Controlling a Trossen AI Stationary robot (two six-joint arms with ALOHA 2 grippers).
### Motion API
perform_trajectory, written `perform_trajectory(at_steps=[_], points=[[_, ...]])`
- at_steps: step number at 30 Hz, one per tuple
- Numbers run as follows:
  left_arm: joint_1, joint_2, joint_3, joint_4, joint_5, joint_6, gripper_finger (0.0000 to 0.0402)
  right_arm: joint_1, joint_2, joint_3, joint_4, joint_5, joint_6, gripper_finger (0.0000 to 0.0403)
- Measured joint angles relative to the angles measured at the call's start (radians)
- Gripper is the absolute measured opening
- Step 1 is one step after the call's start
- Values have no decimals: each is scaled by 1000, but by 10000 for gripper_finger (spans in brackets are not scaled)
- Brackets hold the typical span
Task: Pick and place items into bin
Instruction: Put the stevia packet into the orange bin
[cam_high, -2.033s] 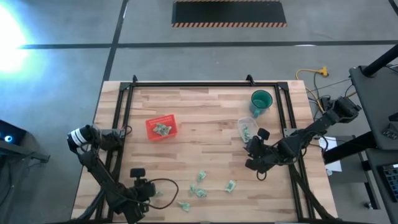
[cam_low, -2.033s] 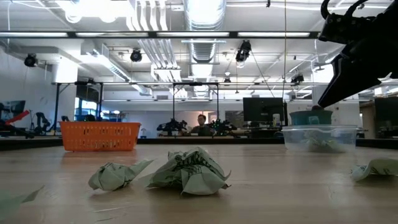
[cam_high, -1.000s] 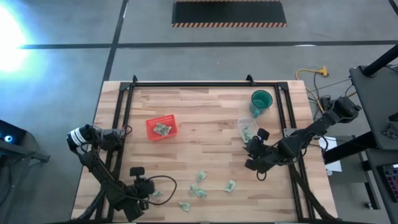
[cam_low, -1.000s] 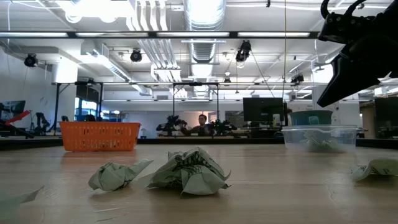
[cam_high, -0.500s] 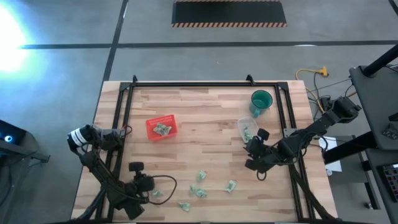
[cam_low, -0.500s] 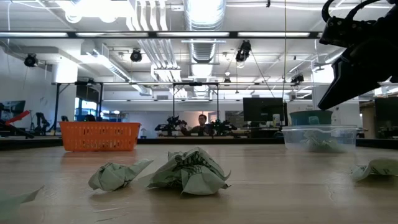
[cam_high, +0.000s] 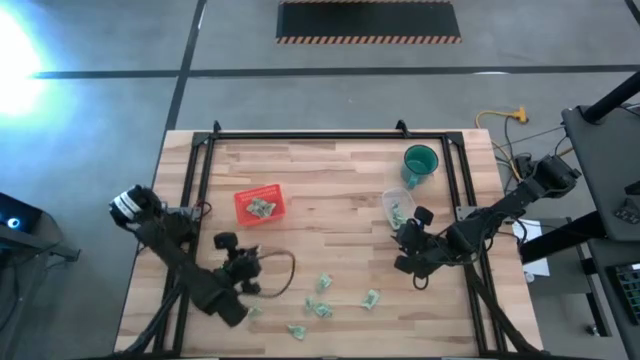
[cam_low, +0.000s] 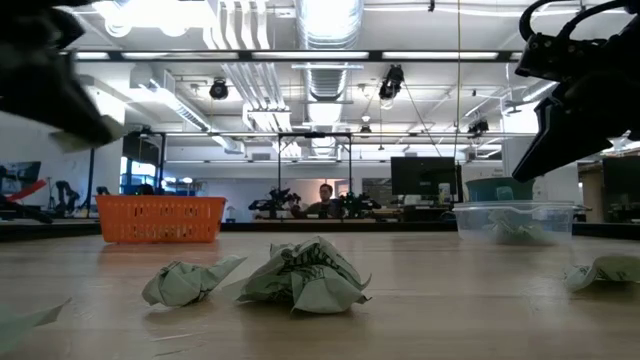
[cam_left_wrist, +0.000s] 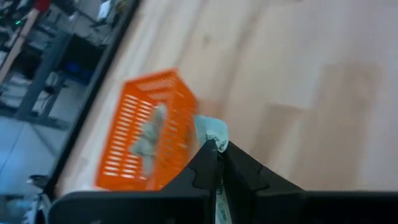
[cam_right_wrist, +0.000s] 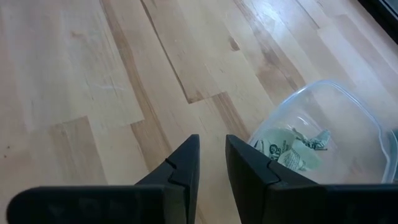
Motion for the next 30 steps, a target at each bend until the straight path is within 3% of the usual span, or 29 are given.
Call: perform_trajectory(at_steps=[17, 23, 30], points=[[458, -168, -18, 44, -1, 407, 1, 0, 0, -2, 14, 0, -6, 68], [578, -168, -21, 138, 119, 663, 1, 0, 0, -3, 18, -1, -8, 68], [715, -168, -22, 149, 191, 795, 1, 0, 0, -3, 21, -1, -8, 68]])
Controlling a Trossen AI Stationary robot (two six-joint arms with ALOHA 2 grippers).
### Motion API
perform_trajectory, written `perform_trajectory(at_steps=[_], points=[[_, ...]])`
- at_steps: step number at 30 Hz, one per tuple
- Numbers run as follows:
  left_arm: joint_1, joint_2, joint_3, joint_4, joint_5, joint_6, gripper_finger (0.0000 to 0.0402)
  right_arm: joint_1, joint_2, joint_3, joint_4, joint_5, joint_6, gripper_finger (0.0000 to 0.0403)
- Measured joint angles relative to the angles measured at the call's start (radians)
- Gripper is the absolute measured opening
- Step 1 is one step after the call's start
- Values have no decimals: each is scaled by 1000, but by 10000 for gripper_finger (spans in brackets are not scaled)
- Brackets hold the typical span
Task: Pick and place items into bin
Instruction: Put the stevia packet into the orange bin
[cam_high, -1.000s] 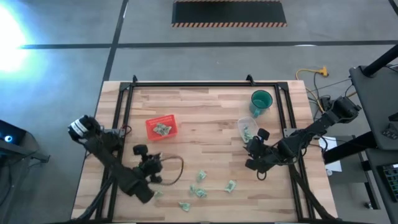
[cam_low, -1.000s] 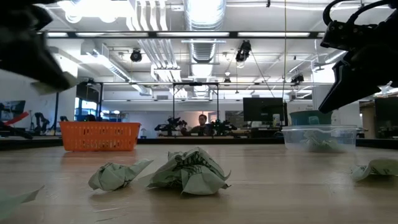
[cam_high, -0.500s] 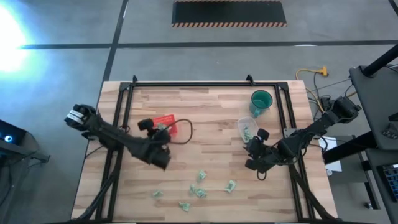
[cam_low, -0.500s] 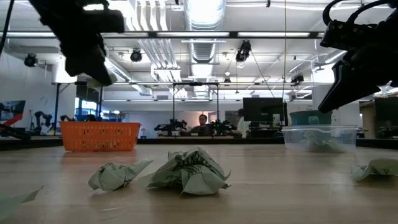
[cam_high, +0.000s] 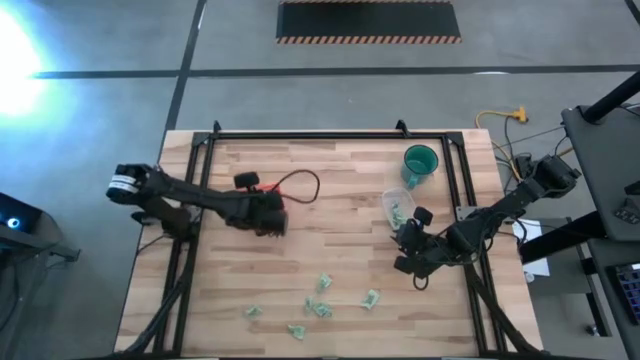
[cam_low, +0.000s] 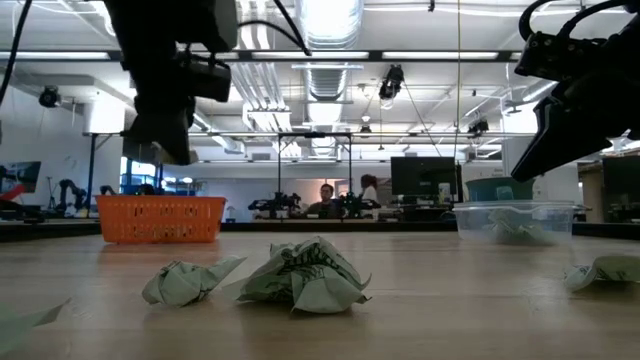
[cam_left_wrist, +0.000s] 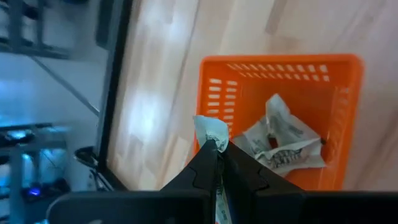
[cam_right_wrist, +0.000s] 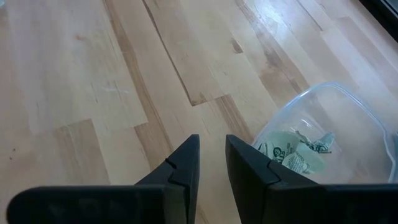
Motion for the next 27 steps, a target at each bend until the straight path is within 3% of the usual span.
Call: perform_trajectory(at_steps=[4, 11, 23, 27], points=[[76, 0, -1, 44, 104, 90, 1, 0, 0, 0, 0, 0, 0, 68], [156, 0, -11, 111, 162, 177, 1, 0, 0, 0, 0, 0, 0, 68], [184, 0, -19, 115, 164, 175, 3, 0, 0, 0, 1, -1, 0, 68], [184, 0, -19, 115, 164, 175, 32, 0, 0, 0, 2, -1, 0, 68]])
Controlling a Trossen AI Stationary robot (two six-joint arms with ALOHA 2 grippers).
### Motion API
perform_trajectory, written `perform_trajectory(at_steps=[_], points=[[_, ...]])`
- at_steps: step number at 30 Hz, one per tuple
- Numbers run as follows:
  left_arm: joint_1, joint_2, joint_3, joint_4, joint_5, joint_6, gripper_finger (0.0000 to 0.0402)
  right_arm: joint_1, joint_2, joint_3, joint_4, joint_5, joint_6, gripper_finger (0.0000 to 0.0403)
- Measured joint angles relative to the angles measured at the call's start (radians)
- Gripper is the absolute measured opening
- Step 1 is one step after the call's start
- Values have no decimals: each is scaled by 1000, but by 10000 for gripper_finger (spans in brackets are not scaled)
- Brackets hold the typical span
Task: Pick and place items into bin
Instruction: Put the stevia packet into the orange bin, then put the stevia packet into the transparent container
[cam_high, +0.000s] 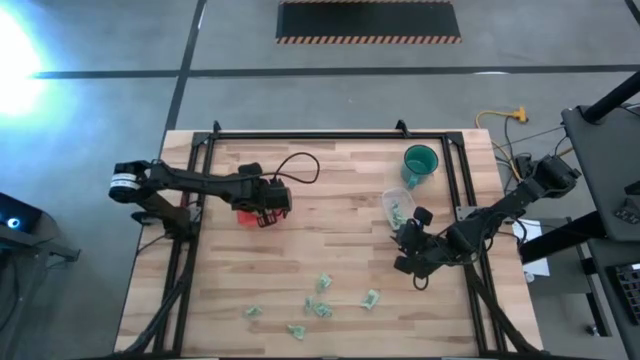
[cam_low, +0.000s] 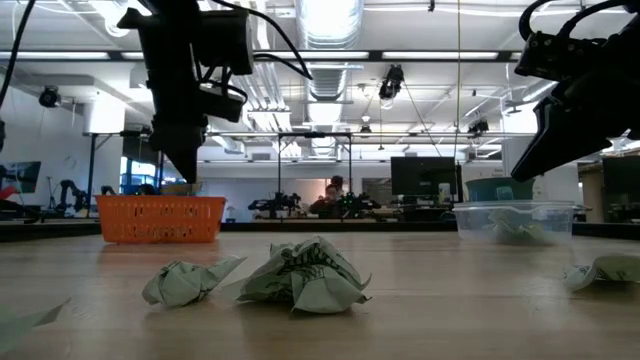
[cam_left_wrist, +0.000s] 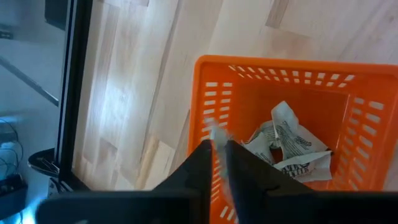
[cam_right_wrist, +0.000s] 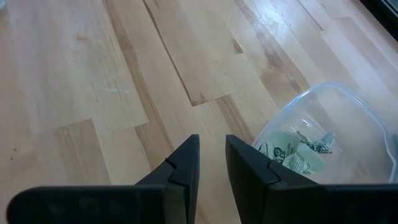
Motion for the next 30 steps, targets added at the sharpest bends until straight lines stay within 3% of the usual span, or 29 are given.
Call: perform_trajectory(at_steps=[7, 16, 22, 30], points=[[-1, 0, 1, 0, 0, -1, 91, 0, 0, 0, 3, 0, 0, 68], [-103, -5, 30, 1, 2, -57, 100, 0, 0, 0, 131, -20, -138, 68], [-279, -14, 17, 35, -44, -135, 100, 1, 0, -11, 329, -193, -292, 68], [-535, -17, 17, 94, -297, -234, 100, 36, 109, -35, 600, -409, -411, 68]])
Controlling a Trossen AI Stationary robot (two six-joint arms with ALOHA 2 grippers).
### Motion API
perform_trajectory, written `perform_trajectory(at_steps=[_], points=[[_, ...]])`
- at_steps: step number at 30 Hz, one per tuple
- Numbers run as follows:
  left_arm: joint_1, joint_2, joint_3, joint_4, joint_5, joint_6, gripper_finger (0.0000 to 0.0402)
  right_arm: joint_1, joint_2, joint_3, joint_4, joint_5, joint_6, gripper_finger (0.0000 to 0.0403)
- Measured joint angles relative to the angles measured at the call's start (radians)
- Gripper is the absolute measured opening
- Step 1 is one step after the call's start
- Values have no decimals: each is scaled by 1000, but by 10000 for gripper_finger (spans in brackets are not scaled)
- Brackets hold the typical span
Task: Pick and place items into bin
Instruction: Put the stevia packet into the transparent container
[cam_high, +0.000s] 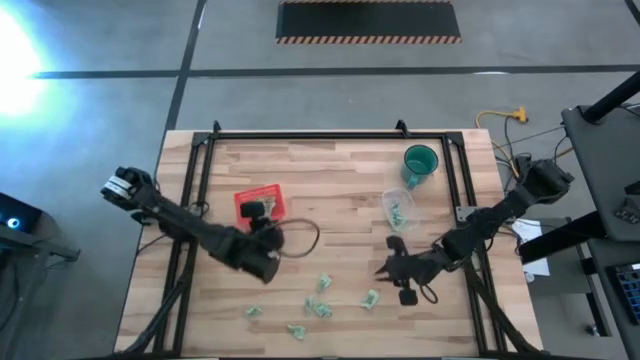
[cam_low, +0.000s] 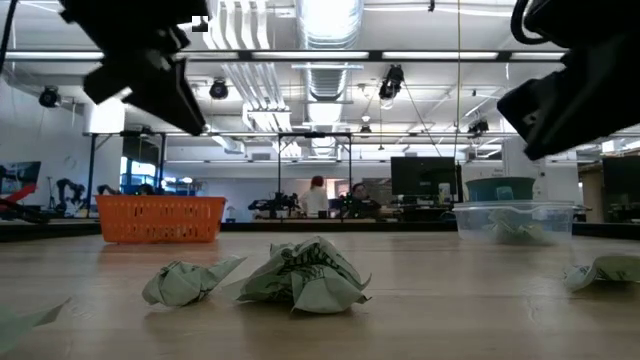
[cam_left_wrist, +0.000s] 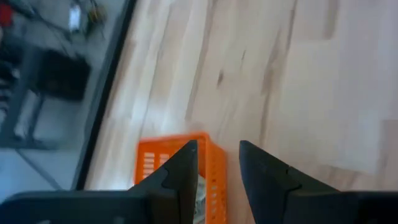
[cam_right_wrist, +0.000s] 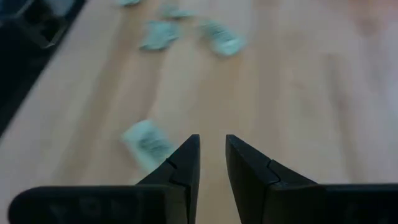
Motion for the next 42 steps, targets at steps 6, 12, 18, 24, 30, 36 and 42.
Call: perform_trajectory(at_steps=[6, 12, 18, 24, 30, 36, 42], points=[[-91, -3, 16, 11, -48, 1, 100, 22, 125, 73, 35, -118, -1, 68], [-137, -15, 26, 9, -49, -19, 100, 30, 215, 193, -27, -140, -70, 68], [-163, -18, 24, 9, -48, -26, 100, 63, 305, 365, -231, -142, -52, 68], [-175, -18, 25, 10, -46, -27, 100, 76, 408, 512, -467, -104, 35, 68], [-176, -18, 24, 9, -46, -27, 100, 75, 494, 612, -572, -43, 57, 72], [-176, -19, 22, 9, -39, -27, 100, 76, 516, 653, -590, -36, 82, 102], [-176, -19, 20, 8, -38, -26, 100, 77, 514, 640, -589, -34, 137, 142]])
